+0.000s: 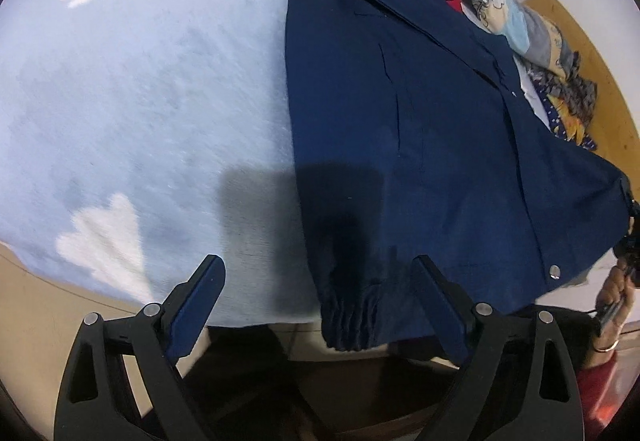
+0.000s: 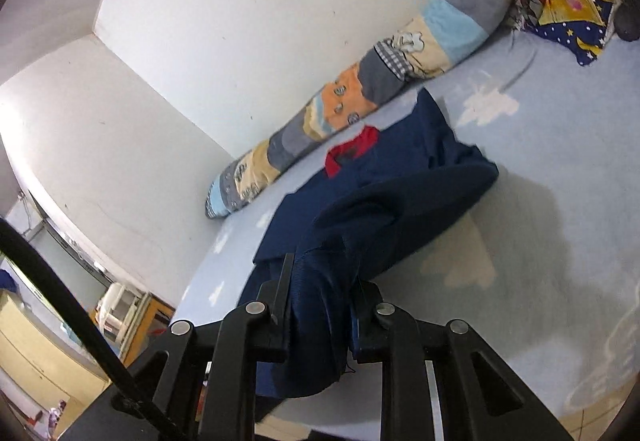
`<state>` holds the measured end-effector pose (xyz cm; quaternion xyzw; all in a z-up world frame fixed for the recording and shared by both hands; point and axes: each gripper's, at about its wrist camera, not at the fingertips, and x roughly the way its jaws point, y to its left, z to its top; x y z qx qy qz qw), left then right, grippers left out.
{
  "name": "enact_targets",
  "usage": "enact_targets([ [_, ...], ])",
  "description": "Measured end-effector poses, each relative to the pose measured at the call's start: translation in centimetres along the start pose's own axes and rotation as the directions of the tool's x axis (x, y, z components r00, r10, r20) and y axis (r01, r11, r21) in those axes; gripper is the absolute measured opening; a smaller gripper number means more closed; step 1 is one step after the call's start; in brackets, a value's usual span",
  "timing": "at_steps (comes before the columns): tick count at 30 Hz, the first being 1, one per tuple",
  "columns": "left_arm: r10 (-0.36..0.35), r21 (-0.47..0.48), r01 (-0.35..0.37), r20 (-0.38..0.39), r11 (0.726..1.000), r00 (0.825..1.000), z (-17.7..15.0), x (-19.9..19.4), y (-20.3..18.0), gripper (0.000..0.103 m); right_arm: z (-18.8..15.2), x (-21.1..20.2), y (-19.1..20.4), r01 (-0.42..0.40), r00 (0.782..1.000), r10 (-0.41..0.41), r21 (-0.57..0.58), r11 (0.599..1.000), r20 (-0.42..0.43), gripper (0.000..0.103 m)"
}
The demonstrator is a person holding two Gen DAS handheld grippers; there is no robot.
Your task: Fold large clothes
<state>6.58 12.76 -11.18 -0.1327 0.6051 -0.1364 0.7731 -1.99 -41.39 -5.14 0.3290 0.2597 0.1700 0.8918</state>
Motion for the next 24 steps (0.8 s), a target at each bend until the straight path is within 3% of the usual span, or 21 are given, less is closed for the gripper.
enact_targets([
  [6,-0.097,0.033,0.098,-0.026,0.995,0.995,-0.4,1.4,-2.2,0.088,1.9,0.7,-0.3,-0.052,0.999,0.051,0.045,0.998,0.017,0.022],
  [12,-0.040,0.033,0.040,-0.013,0.999,0.999,-1.6,3.1,-3.5,0.086,1.7,0.8,0.2,-0.060,0.998,0.059,0.036,0.998,0.011,0.022],
  [15,-0.076,-0.022,0.075,-0.045,0.997,0.996,-2.1,4.5,-3.7,0.061,1.5,0.7,0.0,-0.060,0.998,0.060,0.035,0.998,0.009,0.022],
  [17,-0.038,-0.022,0.037,-0.034,0.999,0.999,-2.4,5.0,-4.0,0.031,1.5,0.5,-0.1,-0.061,0.998,0.061,0.042,0.997,0.012,0.022],
  [20,-0.075,-0.061,0.075,-0.010,0.995,0.997,-2.5,4.4,-3.7,0.026,1.2,0.4,-0.2,-0.052,0.999,0.051,0.041,0.998,0.008,0.022],
  [24,-0.068,-0.035,0.070,0.045,0.997,0.997,-3.1,2.7,-4.2,0.025,1.0,0.1,-0.5,-0.043,0.999,0.042,0.043,0.998,0.004,0.022],
])
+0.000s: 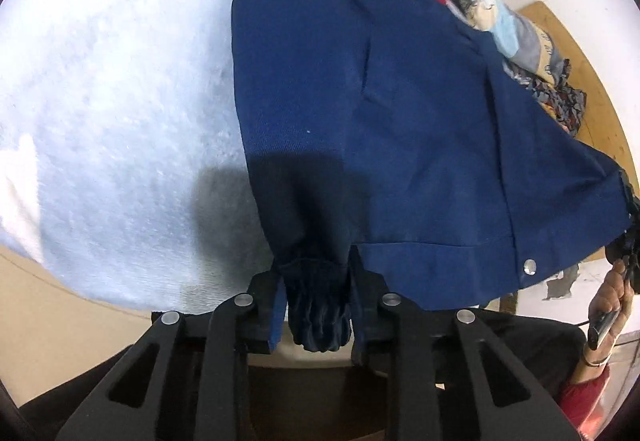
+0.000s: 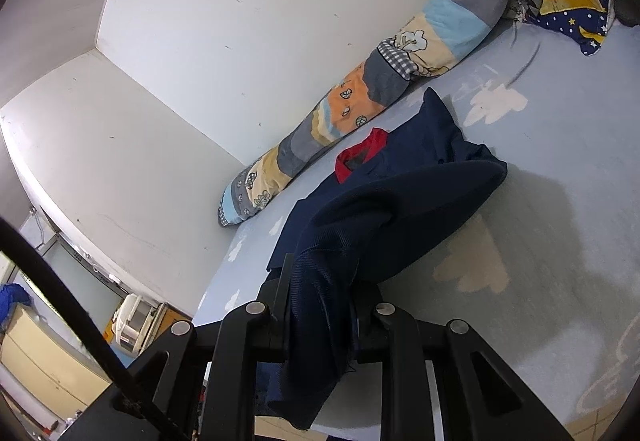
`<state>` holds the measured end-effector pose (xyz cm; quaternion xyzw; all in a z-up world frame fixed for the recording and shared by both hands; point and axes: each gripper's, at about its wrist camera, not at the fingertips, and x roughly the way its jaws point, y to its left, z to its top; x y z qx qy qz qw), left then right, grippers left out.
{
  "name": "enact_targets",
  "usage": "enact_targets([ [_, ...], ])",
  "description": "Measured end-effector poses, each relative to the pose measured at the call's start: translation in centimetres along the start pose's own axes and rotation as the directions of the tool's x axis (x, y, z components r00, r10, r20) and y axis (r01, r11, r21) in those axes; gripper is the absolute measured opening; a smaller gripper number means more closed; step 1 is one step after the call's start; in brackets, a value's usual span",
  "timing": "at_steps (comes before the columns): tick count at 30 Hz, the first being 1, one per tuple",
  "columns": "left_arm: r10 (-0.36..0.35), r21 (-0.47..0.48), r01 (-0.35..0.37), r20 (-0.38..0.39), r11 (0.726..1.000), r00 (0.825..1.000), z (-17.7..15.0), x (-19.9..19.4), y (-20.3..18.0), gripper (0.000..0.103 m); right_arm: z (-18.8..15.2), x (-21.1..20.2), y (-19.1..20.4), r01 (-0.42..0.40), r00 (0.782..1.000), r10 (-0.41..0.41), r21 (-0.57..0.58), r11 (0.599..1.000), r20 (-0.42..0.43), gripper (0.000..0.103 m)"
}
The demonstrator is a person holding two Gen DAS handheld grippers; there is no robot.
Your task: Fold large clothes
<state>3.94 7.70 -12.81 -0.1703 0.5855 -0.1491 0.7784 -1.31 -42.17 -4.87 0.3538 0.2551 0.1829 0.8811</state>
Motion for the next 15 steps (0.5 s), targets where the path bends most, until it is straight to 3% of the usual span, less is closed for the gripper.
enact_targets([
  [4,-0.053,0.041,0.048,0.111,0.998,0.992,-0.4,-3.0,-0.9,0.025,0.0,-0.2,-0.2,0.010,1.000,-0.010,0.005,1.000,0.002,0.022],
  [7,-0.070,0.083,0.054,0.213,0.995,0.975,0.1,-5.6,-1.7,0.025,0.0,-0.1,0.0,0.016,1.000,-0.016,-0.006,1.000,-0.001,0.022],
  [15,-0.127,0.126,0.091,0.319,0.988,0.939,4.1,-8.2,-4.7,0.025,1.1,0.3,0.4,0.008,1.000,-0.008,-0.001,1.000,0.003,0.022],
])
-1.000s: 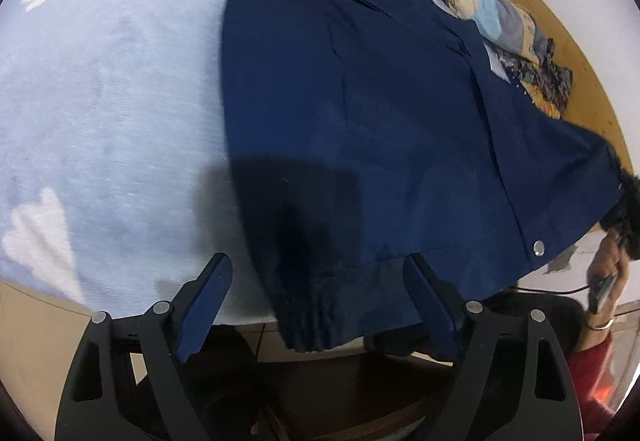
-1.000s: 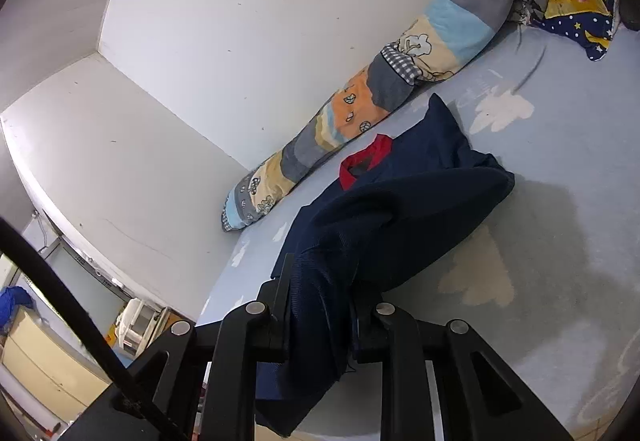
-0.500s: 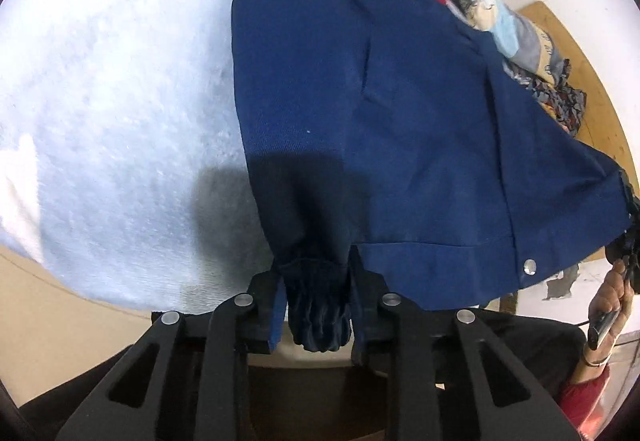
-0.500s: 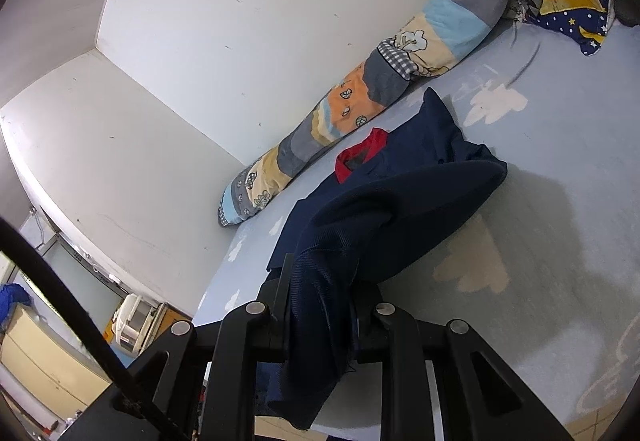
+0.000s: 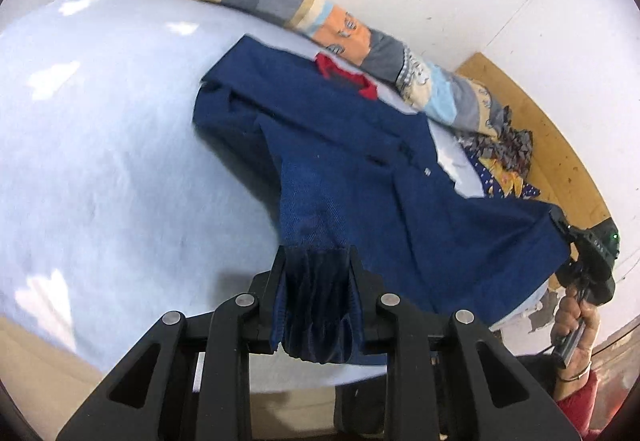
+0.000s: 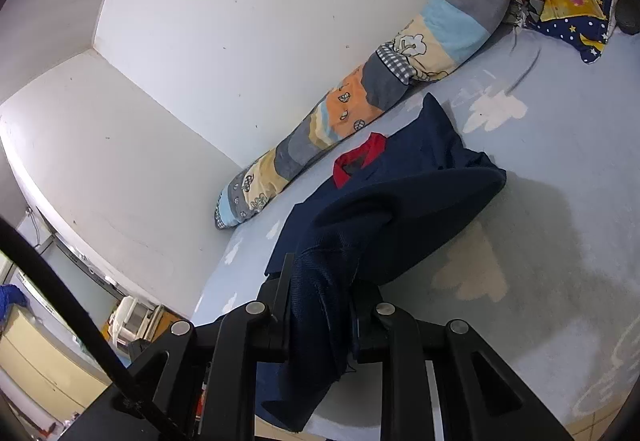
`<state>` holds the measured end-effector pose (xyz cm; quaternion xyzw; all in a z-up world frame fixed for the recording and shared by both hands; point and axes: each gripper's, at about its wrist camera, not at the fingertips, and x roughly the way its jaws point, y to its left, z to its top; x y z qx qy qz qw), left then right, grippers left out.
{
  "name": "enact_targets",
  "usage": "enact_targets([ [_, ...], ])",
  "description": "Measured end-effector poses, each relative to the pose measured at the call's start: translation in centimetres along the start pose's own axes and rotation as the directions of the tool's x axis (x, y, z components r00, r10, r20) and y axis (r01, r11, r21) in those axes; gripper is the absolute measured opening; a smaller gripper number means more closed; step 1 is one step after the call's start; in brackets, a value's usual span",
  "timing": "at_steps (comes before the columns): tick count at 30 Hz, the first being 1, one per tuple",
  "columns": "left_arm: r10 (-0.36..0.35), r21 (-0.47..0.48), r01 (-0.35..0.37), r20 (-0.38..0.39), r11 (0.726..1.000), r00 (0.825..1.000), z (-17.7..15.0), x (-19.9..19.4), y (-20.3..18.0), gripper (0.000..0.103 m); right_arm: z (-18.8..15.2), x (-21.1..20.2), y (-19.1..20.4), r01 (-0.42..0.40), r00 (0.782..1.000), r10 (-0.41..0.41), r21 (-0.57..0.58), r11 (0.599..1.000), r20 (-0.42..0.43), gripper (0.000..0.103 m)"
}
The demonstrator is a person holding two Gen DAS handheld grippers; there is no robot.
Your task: Fold large clothes
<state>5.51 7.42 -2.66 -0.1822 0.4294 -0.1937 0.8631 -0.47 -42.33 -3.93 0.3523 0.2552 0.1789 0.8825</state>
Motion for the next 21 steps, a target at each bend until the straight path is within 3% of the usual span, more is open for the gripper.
enact_targets([
  [13,-0.021,-0.060,0.029,0.126,0.998,0.992,8.0,-0.2,0.4,0.025,5.2,2.7,1.6,-0.016,1.000,0.016,0.003,1.000,0.003,0.022],
  [21,0.015,-0.107,0.003,0.162,0.994,0.987,14.9,0.5,2.5,0.025,11.1,8.0,1.4,0.002,1.000,-0.002,-0.004,1.000,0.009,0.022],
])
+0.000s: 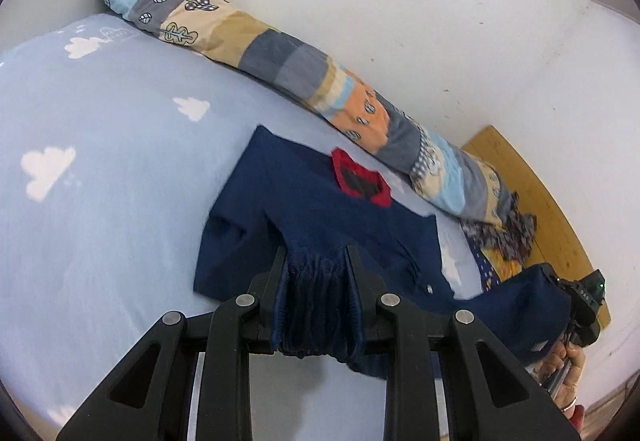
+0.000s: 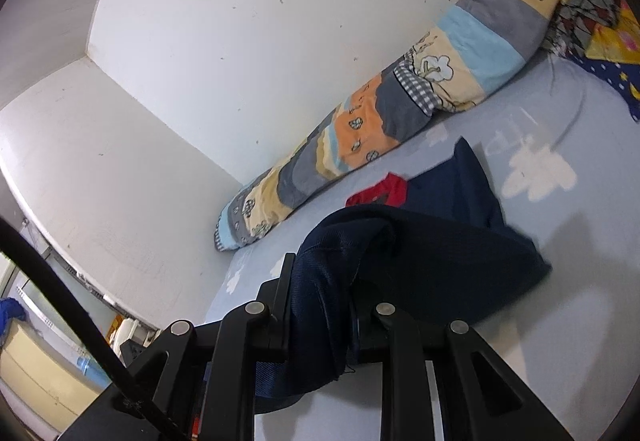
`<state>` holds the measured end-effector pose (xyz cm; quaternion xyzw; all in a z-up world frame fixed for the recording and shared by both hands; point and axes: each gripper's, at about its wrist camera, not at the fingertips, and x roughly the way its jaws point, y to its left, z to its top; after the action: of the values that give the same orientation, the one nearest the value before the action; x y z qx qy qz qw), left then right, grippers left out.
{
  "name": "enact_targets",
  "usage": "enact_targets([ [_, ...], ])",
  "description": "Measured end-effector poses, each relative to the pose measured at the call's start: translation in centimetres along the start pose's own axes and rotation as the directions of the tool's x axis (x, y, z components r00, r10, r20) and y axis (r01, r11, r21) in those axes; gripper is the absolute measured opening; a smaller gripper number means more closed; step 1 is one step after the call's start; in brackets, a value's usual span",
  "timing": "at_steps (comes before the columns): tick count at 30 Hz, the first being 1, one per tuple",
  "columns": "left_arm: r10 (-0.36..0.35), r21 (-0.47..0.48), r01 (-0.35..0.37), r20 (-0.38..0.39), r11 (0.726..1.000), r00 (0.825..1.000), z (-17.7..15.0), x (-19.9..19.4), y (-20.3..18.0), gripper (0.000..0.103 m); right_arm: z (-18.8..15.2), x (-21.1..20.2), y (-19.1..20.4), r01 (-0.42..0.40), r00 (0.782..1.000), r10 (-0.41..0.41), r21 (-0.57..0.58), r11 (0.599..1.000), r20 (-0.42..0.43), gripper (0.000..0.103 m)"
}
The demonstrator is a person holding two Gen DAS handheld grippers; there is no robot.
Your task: Fold large clothes
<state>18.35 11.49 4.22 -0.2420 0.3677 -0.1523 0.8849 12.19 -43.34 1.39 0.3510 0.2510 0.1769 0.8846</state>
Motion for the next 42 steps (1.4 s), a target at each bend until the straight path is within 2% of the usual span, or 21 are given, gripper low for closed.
enact_targets([
  [6,0.051,0.003,-0.051,-0.010,0.999,0.999,6.9,6.2,0.3,0.024,5.1,6.7,-1.6,0.051,0.999,-0.051,0.001,0.999,-0.015,0.022],
  [9,0.085,0.003,-0.085,-0.047,0.996,0.995,10.4,11.4,0.9,0.021,7.4,11.3,-3.6,0.087,0.996,-0.087,0.019,0.996,-0.033,0.022],
  [10,0.113,0.004,-0.113,-0.058,0.994,0.992,11.6,13.6,1.2,0.016,8.2,13.2,-4.6,0.104,0.994,-0.102,0.030,0.994,-0.047,0.023],
  [11,0.147,0.005,-0.147,-0.061,0.989,0.987,12.6,15.5,1.5,0.002,8.6,14.8,-5.5,0.116,0.992,-0.114,0.043,0.992,-0.058,0.023],
  [13,0.173,-0.016,-0.176,-0.100,0.984,0.980,14.4,19.2,2.8,0.000,9.6,18.2,-7.5,0.150,0.986,-0.144,0.074,0.986,-0.084,0.023],
  [14,0.171,-0.034,-0.176,-0.130,0.984,0.977,15.0,20.9,3.5,0.000,10.3,20.6,-8.7,0.175,0.980,-0.165,0.089,0.981,-0.110,0.023],
  [16,0.250,-0.046,-0.258,-0.137,0.965,0.958,15.7,24.0,5.4,0.000,10.7,23.3,-10.3,0.207,0.972,-0.191,0.108,0.972,-0.139,0.023],
  [19,0.260,-0.049,-0.270,-0.150,0.962,0.954,15.9,26.3,7.2,0.000,11.0,27.7,-13.8,0.277,0.952,-0.249,0.156,0.948,-0.179,0.023],
  [21,0.239,-0.043,-0.250,-0.185,0.967,0.953,15.5,26.8,7.9,0.017,10.8,29.4,-15.4,0.322,0.934,-0.283,0.174,0.930,-0.216,0.024],
  [22,0.198,-0.035,-0.209,-0.201,0.977,0.959,15.2,27.0,8.2,0.034,10.5,30.2,-16.2,0.354,0.921,-0.308,0.181,0.918,-0.241,0.025],
  [23,0.182,-0.020,-0.189,-0.201,0.982,0.963,15.1,27.0,8.1,0.046,10.1,30.7,-16.9,0.360,0.918,-0.307,0.198,0.912,-0.251,0.027],
  [25,0.135,0.015,-0.134,-0.208,0.991,0.969,14.8,27.0,7.6,0.054,9.9,30.9,-17.1,0.352,0.920,-0.301,0.193,0.916,-0.250,0.029],
  [27,0.072,0.041,-0.064,-0.236,0.997,0.969,14.4,27.0,6.8,0.054,9.9,30.6,-16.8,0.334,0.926,-0.290,0.166,0.928,-0.241,0.031],
  [30,0.075,0.190,-0.026,-0.259,0.982,0.963,13.7,27.2,4.3,0.054,10.1,30.1,-16.4,0.324,0.927,-0.286,0.133,0.937,-0.243,0.031],
  [31,0.089,0.239,-0.022,-0.271,0.971,0.958,13.3,27.5,3.4,0.053,10.2,30.1,-16.2,0.323,0.926,-0.286,0.122,0.938,-0.247,0.031],
  [33,0.103,0.303,-0.009,-0.295,0.953,0.950,12.5,28.3,2.1,0.042,10.2,29.9,-15.7,0.324,0.923,-0.291,0.100,0.941,-0.252,0.031],
  [35,0.183,0.362,-0.070,-0.288,0.929,0.940,12.1,29.2,1.4,0.038,10.2,30.1,-15.4,0.324,0.922,-0.294,0.083,0.942,-0.253,0.031],
  [38,0.243,0.385,-0.108,-0.321,0.917,0.915,11.6,31.0,1.6,0.037,10.2,30.2,-15.4,0.321,0.922,-0.291,0.080,0.944,-0.257,0.031],
  [40,0.253,0.391,-0.116,-0.320,0.913,0.913,11.5,31.3,1.7,0.036,10.2,30.1,-15.4,0.319,0.922,-0.288,0.086,0.944,-0.260,0.031],
  [42,0.262,0.404,-0.128,-0.297,0.906,0.918,11.3,31.2,1.4,0.015,10.2,30.2,-15.6,0.318,0.922,-0.286,0.089,0.944,-0.263,0.031],
])
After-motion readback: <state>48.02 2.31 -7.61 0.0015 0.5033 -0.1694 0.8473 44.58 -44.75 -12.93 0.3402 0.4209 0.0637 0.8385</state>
